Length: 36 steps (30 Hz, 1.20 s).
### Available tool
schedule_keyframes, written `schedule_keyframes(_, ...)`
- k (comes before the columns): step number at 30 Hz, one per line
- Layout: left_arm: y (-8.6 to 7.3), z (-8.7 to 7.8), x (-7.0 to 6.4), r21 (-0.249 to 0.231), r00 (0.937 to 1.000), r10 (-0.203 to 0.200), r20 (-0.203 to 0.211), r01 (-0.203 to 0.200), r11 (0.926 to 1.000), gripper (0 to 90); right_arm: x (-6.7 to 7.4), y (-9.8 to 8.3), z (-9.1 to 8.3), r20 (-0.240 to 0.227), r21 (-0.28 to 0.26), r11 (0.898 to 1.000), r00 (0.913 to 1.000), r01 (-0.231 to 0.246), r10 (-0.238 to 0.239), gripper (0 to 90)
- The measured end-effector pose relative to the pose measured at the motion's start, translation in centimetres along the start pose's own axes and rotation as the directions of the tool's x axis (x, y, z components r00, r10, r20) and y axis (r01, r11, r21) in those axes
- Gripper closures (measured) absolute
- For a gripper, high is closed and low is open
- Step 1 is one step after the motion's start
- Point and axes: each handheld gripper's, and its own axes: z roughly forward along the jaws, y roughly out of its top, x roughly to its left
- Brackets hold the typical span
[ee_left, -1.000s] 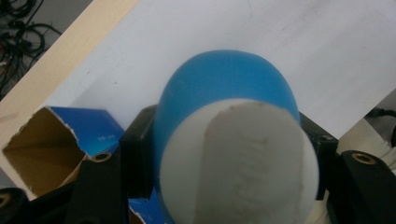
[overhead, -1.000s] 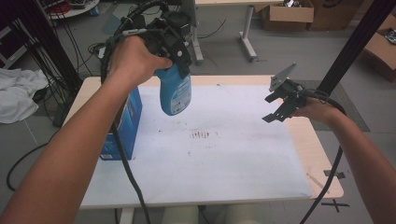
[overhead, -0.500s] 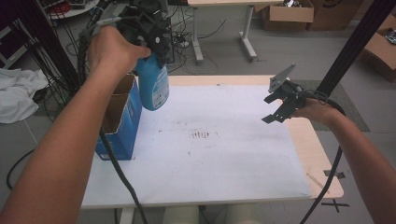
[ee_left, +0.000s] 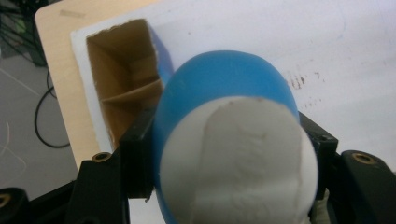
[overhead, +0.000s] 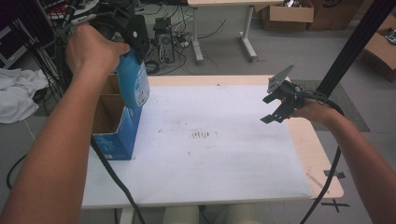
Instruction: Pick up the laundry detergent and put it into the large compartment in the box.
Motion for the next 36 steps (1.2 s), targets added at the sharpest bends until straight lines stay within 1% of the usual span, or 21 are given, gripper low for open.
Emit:
schedule_keyframes(3, -0.3, 0.1, 0.9, 0.002, 0.9994, -0.036, -0.002, 0.036, 0.9994, 38.0, 0.0, 0.0, 0.1, 0.0, 0.004, 1.0, 1.0, 0.003, -0.003, 17.1)
schedule_keyframes(8, -0.7, 0.2, 2.3, -0.002, 0.9961, -0.085, -0.021, 0.085, 0.9964, 38.1, 0.0, 0.1, 0.2, 0.0, 0.006, 1.0, 1.0, 0.002, -0.002, 17.1)
schedule_keyframes(14, -1.3, 0.6, 3.9, -0.006, 0.9907, -0.125, -0.052, 0.125, 0.9921, 38.0, 0.0, 0.1, 0.3, 0.001, 0.013, 1.0, 1.0, -0.001, 0.001, 17.1)
schedule_keyframes(17, -1.6, 0.7, 4.6, -0.014, 0.9877, -0.144, -0.06, 0.144, 0.9895, 38.0, 0.0, 0.2, 0.3, 0.001, 0.012, 1.0, 1.0, -0.002, 0.002, 17.1)
schedule_keyframes(19, -1.7, 0.8, 4.9, -0.019, 0.9863, -0.152, -0.065, 0.151, 0.9884, 38.0, 0.0, 0.2, 0.3, 0.002, 0.012, 1.0, 1.0, -0.002, 0.002, 17.1)
schedule_keyframes(24, -2.0, 1.5, 5.6, -0.018, 0.9847, -0.155, -0.078, 0.154, 0.9878, 38.0, 0.0, 0.2, 0.3, 0.002, 0.015, 1.0, 1.0, -0.003, 0.003, 17.1)
schedule_keyframes(29, -2.3, 2.6, 6.2, -0.009, 0.9832, -0.161, -0.085, 0.161, 0.9869, 38.0, 0.0, 0.2, 0.4, 0.002, 0.019, 1.0, 1.0, -0.005, 0.005, 17.1)
schedule_keyframes(36, -2.6, 4.3, 6.9, 0.008, 0.9832, -0.162, -0.083, 0.164, 0.9865, 38.1, 0.0, 0.2, 0.4, 0.003, 0.023, 1.0, 0.9999, -0.01, 0.01, 17.1)
